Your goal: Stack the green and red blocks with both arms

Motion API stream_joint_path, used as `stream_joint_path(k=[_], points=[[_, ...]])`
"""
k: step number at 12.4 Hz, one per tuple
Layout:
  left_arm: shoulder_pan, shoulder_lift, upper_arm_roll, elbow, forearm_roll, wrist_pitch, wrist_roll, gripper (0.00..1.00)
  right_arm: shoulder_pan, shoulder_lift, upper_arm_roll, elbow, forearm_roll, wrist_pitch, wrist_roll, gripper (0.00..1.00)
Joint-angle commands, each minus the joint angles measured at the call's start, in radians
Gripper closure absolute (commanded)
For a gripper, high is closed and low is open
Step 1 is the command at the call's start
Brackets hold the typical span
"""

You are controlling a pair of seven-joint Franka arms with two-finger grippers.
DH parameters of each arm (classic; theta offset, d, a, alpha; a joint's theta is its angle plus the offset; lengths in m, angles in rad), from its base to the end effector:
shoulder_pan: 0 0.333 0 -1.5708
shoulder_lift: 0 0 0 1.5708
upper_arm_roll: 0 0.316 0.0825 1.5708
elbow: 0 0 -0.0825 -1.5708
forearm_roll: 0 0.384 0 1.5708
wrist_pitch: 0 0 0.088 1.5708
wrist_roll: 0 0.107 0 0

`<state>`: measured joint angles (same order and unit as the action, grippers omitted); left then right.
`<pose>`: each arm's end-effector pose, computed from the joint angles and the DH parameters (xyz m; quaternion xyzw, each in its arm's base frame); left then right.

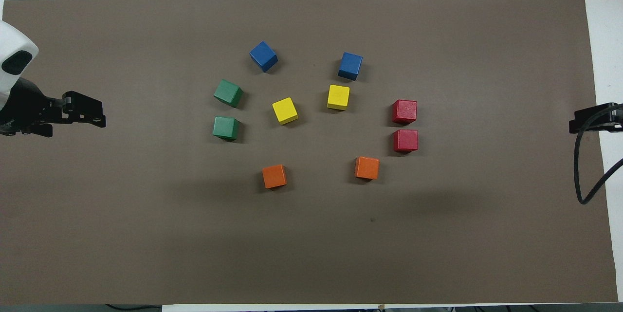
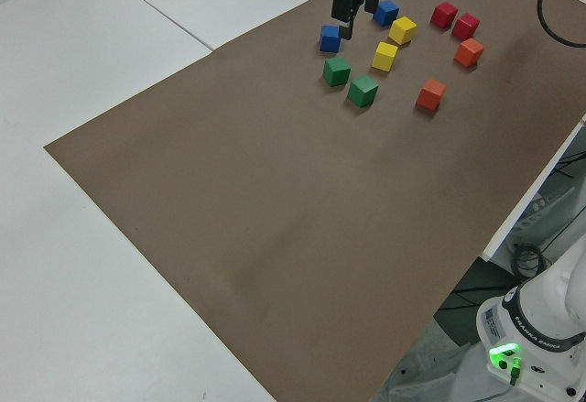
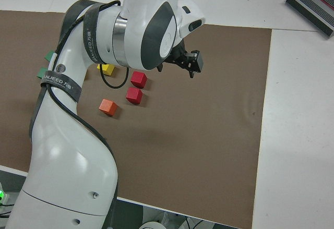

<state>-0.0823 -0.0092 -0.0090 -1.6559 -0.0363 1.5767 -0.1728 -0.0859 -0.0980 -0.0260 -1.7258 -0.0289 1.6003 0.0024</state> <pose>0.5464 -0.0539 0.5901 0.9984 0.0415 -0.0371 0.0133 0.5206 -0.0622 0.6067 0.9982 -0.0564 -0.0145 0.0124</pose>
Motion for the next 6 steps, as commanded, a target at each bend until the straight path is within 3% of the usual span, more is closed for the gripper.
stream_joint_path(k=[1, 3, 6], points=[[-0.026, -0.055, -0.016, -0.134, -0.025, 0.135, 0.015, 0.0, -0.009, -0.025, 0.006, -0.031, 0.001, 0.029, -0.01, 0.0], [-0.077, -0.098, -0.016, -0.266, -0.03, 0.271, 0.009, 0.0, -0.011, -0.023, 0.006, -0.029, 0.001, 0.033, -0.013, 0.0], [-0.151, -0.043, -0.016, -0.303, -0.063, 0.35, 0.004, 0.0, -0.014, -0.023, 0.006, -0.029, 0.003, 0.033, -0.015, 0.0]])
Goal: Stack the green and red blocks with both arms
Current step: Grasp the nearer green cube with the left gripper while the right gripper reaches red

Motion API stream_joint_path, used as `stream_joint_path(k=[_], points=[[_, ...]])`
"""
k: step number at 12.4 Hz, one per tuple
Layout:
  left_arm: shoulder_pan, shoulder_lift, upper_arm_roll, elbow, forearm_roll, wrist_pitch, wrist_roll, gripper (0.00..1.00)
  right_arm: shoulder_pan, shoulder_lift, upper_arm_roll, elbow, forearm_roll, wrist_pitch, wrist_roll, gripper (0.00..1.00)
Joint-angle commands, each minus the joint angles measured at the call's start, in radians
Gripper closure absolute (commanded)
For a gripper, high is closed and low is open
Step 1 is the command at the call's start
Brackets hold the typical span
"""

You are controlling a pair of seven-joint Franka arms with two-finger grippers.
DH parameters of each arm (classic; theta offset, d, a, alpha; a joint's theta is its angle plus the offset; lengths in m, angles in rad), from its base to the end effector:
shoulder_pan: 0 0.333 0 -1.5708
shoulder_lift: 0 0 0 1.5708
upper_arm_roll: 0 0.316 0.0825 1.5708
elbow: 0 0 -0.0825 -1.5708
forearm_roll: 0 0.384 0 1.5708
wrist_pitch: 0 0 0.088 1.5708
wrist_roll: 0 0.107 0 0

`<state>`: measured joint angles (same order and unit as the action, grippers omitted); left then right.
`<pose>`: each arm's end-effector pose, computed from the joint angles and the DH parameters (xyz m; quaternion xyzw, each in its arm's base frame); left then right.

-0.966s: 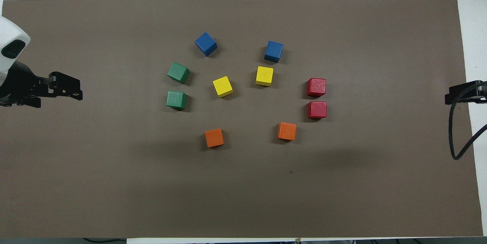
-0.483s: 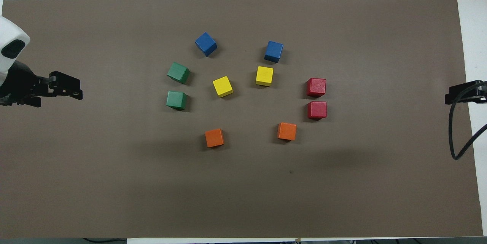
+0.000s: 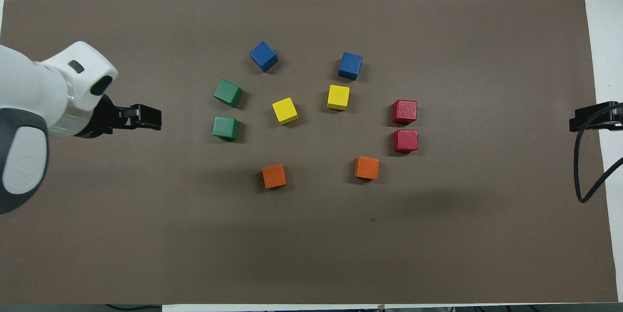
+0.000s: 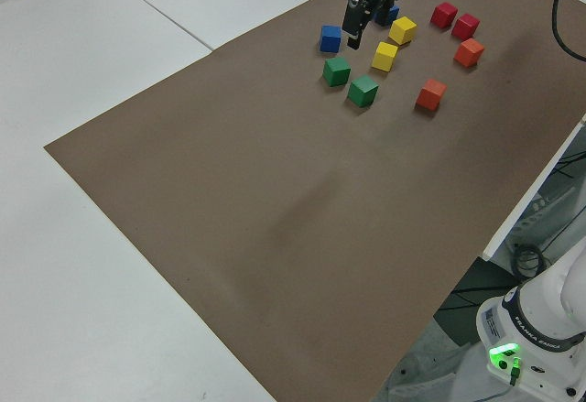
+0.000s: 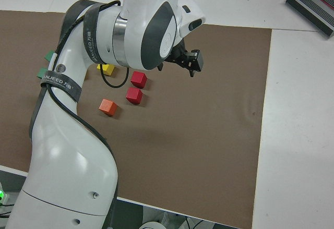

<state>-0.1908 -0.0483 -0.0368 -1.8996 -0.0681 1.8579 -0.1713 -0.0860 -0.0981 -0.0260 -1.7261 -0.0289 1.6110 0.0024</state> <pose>0.5324 -0.1290 0.5193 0.9993 -0.0186 -0.0031 0.0318 0.5217 -0.0623 0.6075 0.9983 -0.0564 -0.0092 0.0127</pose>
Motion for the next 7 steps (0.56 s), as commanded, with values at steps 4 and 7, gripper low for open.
stream_joint_path(k=[4, 7], points=[[-0.134, 0.048, 0.014, -0.143, -0.032, 0.264, -0.001, 0.0, -0.012, -0.025, 0.006, -0.03, 0.003, 0.023, -0.01, 0.0], [-0.173, 0.12, 0.012, -0.18, -0.033, 0.362, -0.001, 0.0, -0.008, -0.025, 0.006, -0.032, 0.003, 0.023, -0.006, 0.0]])
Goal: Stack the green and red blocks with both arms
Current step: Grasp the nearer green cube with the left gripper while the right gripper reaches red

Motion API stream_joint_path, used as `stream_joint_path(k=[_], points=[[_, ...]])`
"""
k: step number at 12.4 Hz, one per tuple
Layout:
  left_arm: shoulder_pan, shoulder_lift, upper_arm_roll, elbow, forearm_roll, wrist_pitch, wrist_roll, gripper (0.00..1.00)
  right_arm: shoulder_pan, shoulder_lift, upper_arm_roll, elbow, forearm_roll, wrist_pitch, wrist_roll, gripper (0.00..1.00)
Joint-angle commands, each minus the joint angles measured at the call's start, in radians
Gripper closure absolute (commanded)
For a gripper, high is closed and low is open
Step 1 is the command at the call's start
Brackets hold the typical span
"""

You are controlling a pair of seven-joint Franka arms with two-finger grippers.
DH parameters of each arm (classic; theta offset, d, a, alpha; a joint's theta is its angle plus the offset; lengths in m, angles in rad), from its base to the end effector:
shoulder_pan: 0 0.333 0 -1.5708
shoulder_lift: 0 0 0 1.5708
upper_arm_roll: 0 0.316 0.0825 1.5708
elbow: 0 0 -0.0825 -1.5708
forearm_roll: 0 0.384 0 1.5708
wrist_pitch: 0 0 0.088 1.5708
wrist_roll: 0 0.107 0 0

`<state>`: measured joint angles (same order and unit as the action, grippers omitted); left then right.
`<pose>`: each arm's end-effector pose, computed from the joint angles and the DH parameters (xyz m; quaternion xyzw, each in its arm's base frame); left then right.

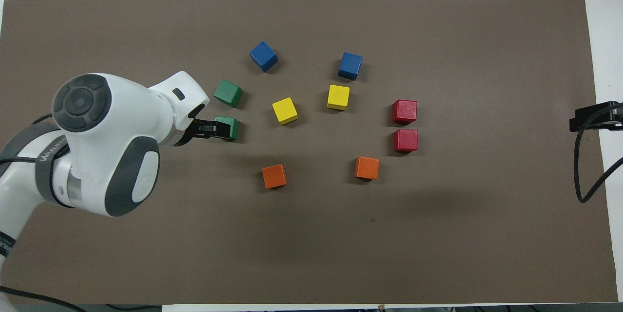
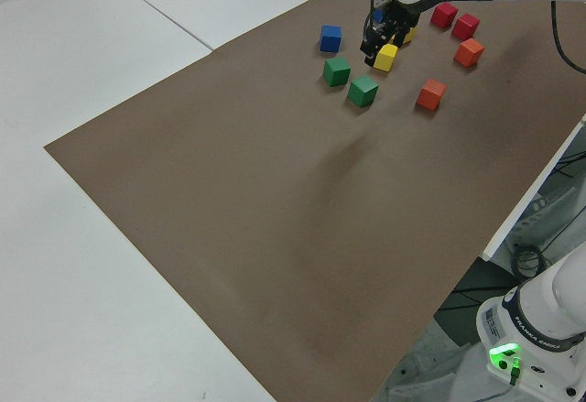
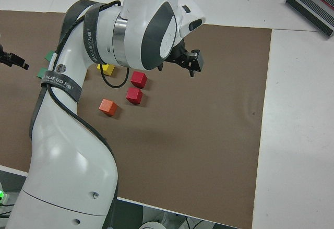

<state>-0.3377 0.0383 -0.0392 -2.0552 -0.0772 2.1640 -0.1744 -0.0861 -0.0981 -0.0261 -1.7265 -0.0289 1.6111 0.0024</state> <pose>0.5232 -0.2102 0.4250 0.9956 -0.0806 0.0248 0.0418 0.5217 -0.0624 0.6073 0.9983 -0.0565 -0.0094 0.0127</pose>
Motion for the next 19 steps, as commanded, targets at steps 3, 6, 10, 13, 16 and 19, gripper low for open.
stream_joint_path(k=[3, 6, 10, 13, 16, 19], points=[[-0.049, 0.096, 0.016, -0.023, -0.024, 0.126, 0.004, 0.0, -0.006, -0.034, 0.009, -0.085, 0.003, 0.074, -0.005, 0.0], [-0.049, 0.144, 0.015, -0.02, -0.024, 0.183, 0.012, 0.0, 0.06, -0.042, 0.009, -0.194, 0.006, 0.217, 0.063, 0.0], [-0.064, 0.23, 0.016, 0.003, -0.021, 0.246, 0.024, 0.0, 0.227, 0.015, 0.009, -0.26, 0.006, 0.366, 0.298, 0.0], [-0.066, 0.229, 0.016, 0.0, -0.022, 0.229, 0.043, 0.0, 0.313, 0.066, 0.009, -0.26, 0.006, 0.417, 0.456, 0.0], [-0.055, 0.233, 0.018, 0.079, -0.019, 0.127, 0.059, 0.0, 0.348, 0.106, 0.009, -0.269, 0.035, 0.443, 0.545, 0.0], [-0.044, 0.247, 0.018, 0.123, -0.021, 0.08, 0.072, 0.0, 0.394, 0.109, 0.009, -0.326, 0.05, 0.506, 0.559, 0.0]])
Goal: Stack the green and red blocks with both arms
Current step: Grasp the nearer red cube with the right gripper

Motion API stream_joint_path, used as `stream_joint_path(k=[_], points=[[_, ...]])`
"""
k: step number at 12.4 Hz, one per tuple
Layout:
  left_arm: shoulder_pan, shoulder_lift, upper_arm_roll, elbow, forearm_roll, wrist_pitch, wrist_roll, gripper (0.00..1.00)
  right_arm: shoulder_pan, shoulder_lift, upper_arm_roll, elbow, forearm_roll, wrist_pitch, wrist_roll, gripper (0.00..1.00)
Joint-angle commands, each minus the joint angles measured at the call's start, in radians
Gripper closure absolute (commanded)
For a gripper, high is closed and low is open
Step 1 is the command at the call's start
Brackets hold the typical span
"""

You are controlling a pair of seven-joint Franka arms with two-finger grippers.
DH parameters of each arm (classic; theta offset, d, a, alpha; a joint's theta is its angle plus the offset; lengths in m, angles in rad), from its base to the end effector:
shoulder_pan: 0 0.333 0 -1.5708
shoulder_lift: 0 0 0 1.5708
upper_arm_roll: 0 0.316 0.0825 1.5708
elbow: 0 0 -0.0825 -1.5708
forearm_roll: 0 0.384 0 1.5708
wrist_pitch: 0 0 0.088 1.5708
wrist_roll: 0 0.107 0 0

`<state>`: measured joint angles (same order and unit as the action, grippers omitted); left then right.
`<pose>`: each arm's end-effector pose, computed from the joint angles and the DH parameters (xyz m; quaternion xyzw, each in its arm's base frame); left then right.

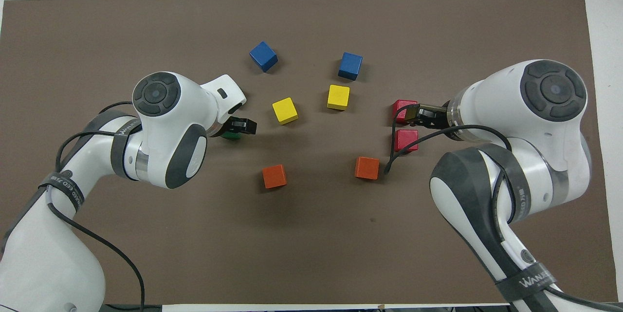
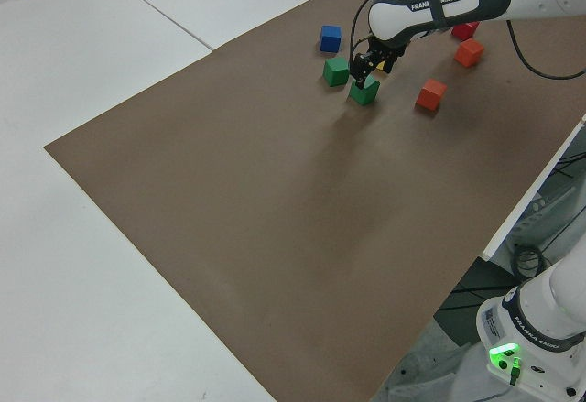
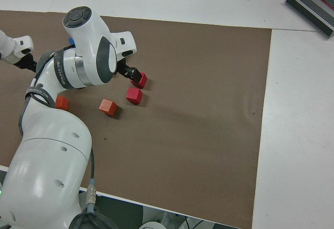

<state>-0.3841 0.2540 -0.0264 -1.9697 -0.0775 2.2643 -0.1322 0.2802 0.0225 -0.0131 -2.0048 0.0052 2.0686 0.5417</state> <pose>0.5557 -0.2434 0.3472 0.9927 -0.1141 0.0105 0.0378 0.5429 0.1489 0.4486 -0.9902 0.1380 -0.0181 0.0101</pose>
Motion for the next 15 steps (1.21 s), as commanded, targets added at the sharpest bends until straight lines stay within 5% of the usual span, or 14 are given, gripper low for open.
stream_joint_path(k=[1, 12, 15], points=[[0.002, 0.03, 0.005, 0.022, -0.021, -0.005, 0.029, 0.0, 0.043, -0.004, -0.004, -0.061, 0.016, 0.076, 0.029, 0.0], [-0.019, 0.03, 0.003, -0.078, -0.022, 0.121, 0.016, 0.0, 0.045, 0.065, -0.005, -0.146, 0.016, 0.249, 0.037, 0.0], [-0.021, 0.03, 0.005, -0.086, -0.022, 0.124, 0.016, 0.18, 0.036, 0.071, -0.005, -0.176, 0.016, 0.295, -0.006, 0.0]])
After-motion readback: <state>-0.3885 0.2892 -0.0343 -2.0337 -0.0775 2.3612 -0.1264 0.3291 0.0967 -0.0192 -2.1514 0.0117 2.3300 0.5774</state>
